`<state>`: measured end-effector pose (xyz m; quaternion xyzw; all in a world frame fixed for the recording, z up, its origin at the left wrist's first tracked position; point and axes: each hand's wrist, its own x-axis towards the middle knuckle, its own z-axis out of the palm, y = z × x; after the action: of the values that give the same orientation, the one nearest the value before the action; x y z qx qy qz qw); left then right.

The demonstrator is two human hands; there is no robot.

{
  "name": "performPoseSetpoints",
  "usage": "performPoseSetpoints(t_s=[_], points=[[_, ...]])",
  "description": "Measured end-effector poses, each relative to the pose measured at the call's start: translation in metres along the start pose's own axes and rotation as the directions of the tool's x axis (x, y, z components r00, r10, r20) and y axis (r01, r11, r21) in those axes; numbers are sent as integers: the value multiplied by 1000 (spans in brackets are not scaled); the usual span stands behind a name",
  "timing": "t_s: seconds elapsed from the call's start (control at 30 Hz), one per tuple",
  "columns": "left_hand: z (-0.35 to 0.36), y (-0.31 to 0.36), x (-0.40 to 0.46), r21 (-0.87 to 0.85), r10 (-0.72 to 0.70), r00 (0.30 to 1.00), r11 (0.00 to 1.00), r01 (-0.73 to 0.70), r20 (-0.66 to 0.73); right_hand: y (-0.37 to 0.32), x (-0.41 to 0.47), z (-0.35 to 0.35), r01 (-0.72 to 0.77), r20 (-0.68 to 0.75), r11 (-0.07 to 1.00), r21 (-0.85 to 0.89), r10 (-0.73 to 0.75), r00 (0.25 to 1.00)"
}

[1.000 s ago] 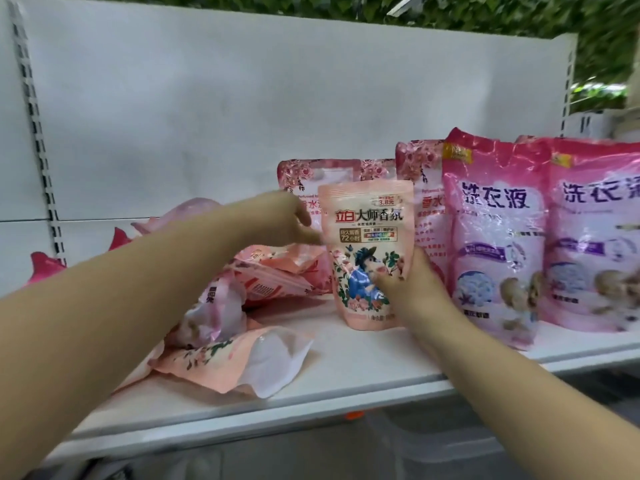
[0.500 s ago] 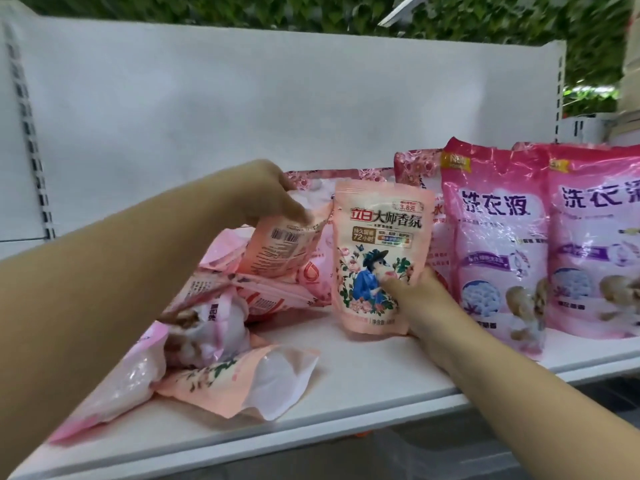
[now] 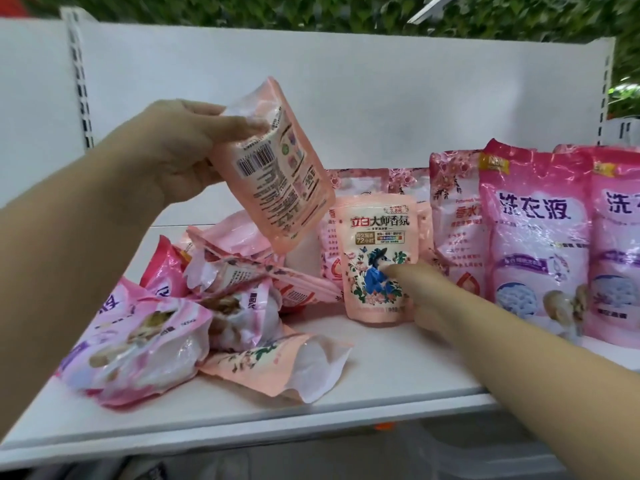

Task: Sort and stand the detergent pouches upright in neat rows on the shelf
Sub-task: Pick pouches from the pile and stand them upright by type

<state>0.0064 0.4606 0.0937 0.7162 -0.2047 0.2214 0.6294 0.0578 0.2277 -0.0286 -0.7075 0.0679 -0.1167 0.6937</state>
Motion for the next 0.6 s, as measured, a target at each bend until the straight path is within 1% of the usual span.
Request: performPoseSetpoints(t_s=[0.07, 0.1, 0.17, 0.23, 0.27, 0.37, 0.43, 0.47, 0.5, 0.53, 0.57, 0.6], points=[[1, 2, -7, -10, 28, 1000, 1000, -28, -8, 4, 6, 0, -12, 55, 1000, 20, 10, 998], [0, 1, -11, -43, 50, 999, 998, -50, 15, 8, 12, -1, -7, 74, 1000, -1, 7, 997], [4, 0, -21, -146, 69, 998, 987, -69, -4, 17, 29, -5, -10, 105, 999, -49, 15, 994], [8, -2, -30, -211, 67, 998, 975, -67, -5, 18, 27, -2, -13, 101, 998, -55, 18, 995], [10, -3, -34, -238, 68, 997, 969, -71, -19, 15, 18, -1, 3, 86, 995, -96, 5, 996], [15, -7, -46, -284, 84, 994, 954, -101, -73, 11, 5, -1, 90, 18, 945, -314, -89, 996], [20, -9, -56, -309, 99, 987, 941, -135, -126, 5, -9, -2, 206, -39, 894, -398, -240, 970], [23, -11, -63, -320, 116, 981, 934, -161, -153, 1, -21, -3, 264, -66, 885, -383, -311, 948], [25, -13, -70, -310, 152, 972, 929, -203, -179, -3, -32, -3, 308, -82, 891, -334, -353, 932], [28, -15, -77, -280, 190, 962, 929, -241, -196, -8, -42, -1, 321, -66, 915, -245, -346, 936], [32, -20, -84, -225, 240, 951, 933, -282, -195, -13, -54, 2, 287, -11, 951, -115, -290, 957], [36, -26, -90, -144, 288, 941, 938, -314, -175, -19, -62, 5, 191, 87, 980, 57, -195, 977]])
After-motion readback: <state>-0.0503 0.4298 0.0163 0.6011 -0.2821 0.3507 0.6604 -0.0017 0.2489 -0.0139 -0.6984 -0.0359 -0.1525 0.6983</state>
